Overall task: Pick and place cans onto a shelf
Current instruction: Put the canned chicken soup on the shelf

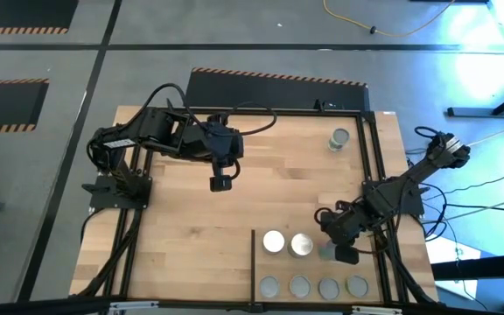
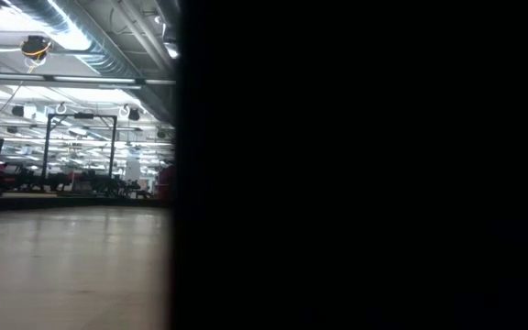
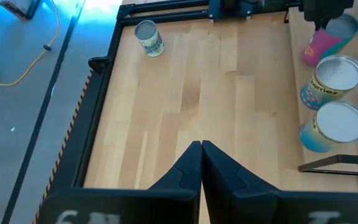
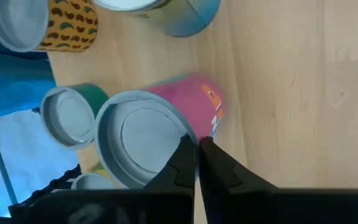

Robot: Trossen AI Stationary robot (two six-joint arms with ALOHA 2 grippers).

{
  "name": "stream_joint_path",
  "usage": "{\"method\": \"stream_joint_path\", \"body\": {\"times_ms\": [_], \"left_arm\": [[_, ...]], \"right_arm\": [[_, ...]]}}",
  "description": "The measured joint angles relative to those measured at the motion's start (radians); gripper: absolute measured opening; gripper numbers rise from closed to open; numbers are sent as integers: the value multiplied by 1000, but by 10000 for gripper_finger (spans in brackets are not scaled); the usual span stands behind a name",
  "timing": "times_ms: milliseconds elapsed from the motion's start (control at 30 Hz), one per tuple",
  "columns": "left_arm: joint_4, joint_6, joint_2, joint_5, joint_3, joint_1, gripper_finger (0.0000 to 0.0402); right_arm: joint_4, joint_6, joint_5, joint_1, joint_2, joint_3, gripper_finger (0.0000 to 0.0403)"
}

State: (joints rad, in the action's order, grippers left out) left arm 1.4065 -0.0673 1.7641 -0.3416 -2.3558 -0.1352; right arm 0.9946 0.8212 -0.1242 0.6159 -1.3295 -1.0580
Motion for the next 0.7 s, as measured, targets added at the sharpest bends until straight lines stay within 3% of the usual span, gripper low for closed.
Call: {"method": "stream_joint_path", "body": {"times_ms": [700], "left_arm": [[0,0,0,41,0,-1,7]], "right_arm": [[19,-19,-26,-19,-9,0,22]]}}
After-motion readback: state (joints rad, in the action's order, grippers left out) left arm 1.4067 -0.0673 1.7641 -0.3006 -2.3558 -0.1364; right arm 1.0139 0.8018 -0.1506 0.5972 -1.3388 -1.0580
